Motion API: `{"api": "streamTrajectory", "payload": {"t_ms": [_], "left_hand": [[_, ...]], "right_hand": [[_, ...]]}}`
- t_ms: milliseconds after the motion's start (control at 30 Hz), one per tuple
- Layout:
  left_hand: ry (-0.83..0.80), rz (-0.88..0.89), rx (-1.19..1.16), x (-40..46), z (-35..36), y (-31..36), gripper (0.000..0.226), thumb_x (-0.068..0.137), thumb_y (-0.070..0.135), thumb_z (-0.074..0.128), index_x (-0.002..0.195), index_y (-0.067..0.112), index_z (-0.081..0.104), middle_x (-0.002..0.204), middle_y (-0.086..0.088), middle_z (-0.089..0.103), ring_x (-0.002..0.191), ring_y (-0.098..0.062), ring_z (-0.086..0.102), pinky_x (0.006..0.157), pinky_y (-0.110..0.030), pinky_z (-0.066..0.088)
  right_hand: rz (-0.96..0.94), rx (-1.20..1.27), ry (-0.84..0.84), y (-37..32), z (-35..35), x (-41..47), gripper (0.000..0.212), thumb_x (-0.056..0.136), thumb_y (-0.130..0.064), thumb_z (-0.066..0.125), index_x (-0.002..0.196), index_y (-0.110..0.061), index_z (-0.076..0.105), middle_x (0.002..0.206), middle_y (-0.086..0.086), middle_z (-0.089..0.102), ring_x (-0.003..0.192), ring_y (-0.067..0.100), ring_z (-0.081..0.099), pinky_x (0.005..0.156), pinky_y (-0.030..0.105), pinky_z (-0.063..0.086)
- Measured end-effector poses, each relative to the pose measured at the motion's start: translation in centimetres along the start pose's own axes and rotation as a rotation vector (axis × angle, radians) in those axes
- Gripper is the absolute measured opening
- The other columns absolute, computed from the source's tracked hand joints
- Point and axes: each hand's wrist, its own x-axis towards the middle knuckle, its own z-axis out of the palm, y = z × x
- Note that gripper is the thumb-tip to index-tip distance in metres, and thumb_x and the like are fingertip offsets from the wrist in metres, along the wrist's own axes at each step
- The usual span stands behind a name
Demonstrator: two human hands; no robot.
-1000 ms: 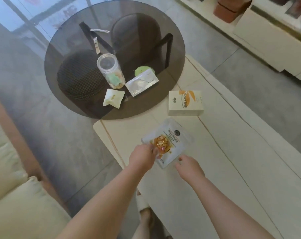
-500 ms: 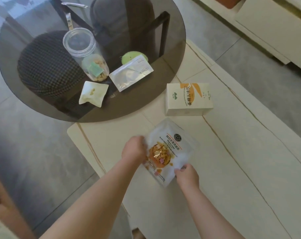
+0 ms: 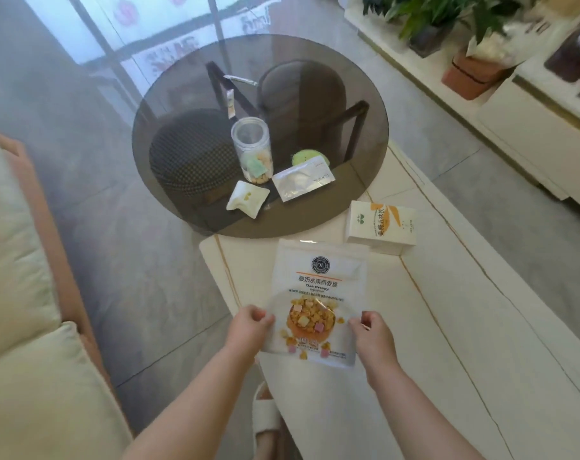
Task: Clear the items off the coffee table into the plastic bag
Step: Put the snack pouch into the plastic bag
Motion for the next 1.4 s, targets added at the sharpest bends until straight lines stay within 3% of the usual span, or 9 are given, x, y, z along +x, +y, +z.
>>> {"api": "streamTrajectory", "payload": {"t_ms": [133,300,467,633,867,1033,1200,1300,1400], "left_hand": [[0.059,0.026,-0.178,-6.8,-5.0,-0.3,0.015,0.090,0.018,0.063,0.078,0.015,0.054,0.091,-0.007,0.063,0.087,-0.026,0.060,0.082,-0.042,0.051],[0.171,0.103,-0.329,-15.0,-11.3,-1.7,0.016,0.092,0.015,0.060,0.078,0.015,0.053,0.090,-0.006,0.062,0.084,-0.020,0.057,0.074,-0.030,0.044],[0.302,0.099,-0.448,-22.9,-17.3,-4.8,0.017,0.093,0.023,0.060,0.080,0.015,0.052,0.084,-0.001,0.059,0.066,-0.010,0.050,0.057,-0.023,0.038],[0.357,0.026,-0.645,-27.4,-22.2,-11.6,0.042,0.067,0.050,0.071,0.087,0.015,0.061,0.100,-0.007,0.070,0.093,-0.025,0.066,0.080,-0.036,0.049],[0.525,-0.005,-0.919,-33.4,-28.4,-20.7,0.014,0.087,0.019,0.068,0.096,0.011,0.062,0.106,-0.012,0.068,0.098,-0.029,0.067,0.094,-0.046,0.052],[0.677,-0.051,-1.001,-36.0,-31.8,-27.3,0.011,0.094,0.009,0.056,0.104,0.013,0.054,0.098,-0.001,0.061,0.089,-0.018,0.060,0.071,-0.022,0.050],[0.711,-0.111,-1.044,-36.6,-35.7,-34.0,0.015,0.097,0.004,0.046,0.098,0.017,0.053,0.099,-0.003,0.063,0.087,-0.019,0.062,0.075,-0.031,0.052],[0.700,-0.152,-1.014,-35.8,-37.4,-38.0,0.021,0.097,0.004,0.041,0.108,0.015,0.056,0.102,-0.002,0.063,0.089,-0.016,0.061,0.069,-0.024,0.050],[0.669,-0.214,-0.908,-34.1,-38.0,-41.9,0.024,0.097,0.007,0.039,0.106,0.019,0.057,0.112,-0.001,0.060,0.097,-0.017,0.056,0.085,-0.028,0.046]], "right_hand": [[-0.134,-0.013,-0.106,-3.4,-0.8,-6.1,0.007,0.091,-0.010,0.054,0.085,-0.011,0.050,0.083,0.004,0.059,0.070,0.018,0.053,0.057,0.026,0.039],[-0.275,-0.031,-0.308,-7.3,-0.7,-14.4,0.005,0.094,-0.009,0.051,0.090,-0.011,0.050,0.085,0.001,0.059,0.071,0.011,0.056,0.056,0.024,0.042],[-0.338,-0.088,-0.510,-8.9,0.8,-21.7,0.004,0.095,-0.008,0.050,0.098,-0.006,0.052,0.096,0.009,0.063,0.081,0.019,0.062,0.063,0.032,0.048],[-0.420,-0.192,-0.712,-9.1,4.0,-28.7,0.008,0.095,-0.008,0.049,0.099,-0.003,0.054,0.100,0.010,0.066,0.091,0.026,0.067,0.073,0.039,0.056],[-0.479,-0.365,-0.909,-7.1,11.6,-37.0,0.010,0.091,-0.004,0.055,0.099,-0.009,0.051,0.103,0.014,0.066,0.087,0.026,0.068,0.070,0.039,0.057],[-0.462,-0.444,-1.043,-5.2,17.9,-44.6,0.040,0.089,-0.013,0.063,0.119,-0.019,0.038,0.102,0.009,0.065,0.092,0.026,0.067,0.078,0.046,0.056],[-0.509,-0.608,-1.072,-1.6,24.9,-50.3,0.022,0.093,-0.016,0.056,0.114,-0.009,0.054,0.095,0.009,0.069,0.085,0.024,0.070,0.072,0.044,0.058],[-0.574,-0.675,-0.999,1.1,28.7,-52.5,0.015,0.094,-0.014,0.053,0.109,-0.015,0.055,0.092,0.007,0.069,0.084,0.025,0.068,0.078,0.049,0.057],[-0.647,-0.749,-0.946,3.6,31.7,-53.8,0.010,0.093,-0.016,0.051,0.101,-0.020,0.057,0.093,0.004,0.070,0.083,0.024,0.068,0.079,0.049,0.056]]}}
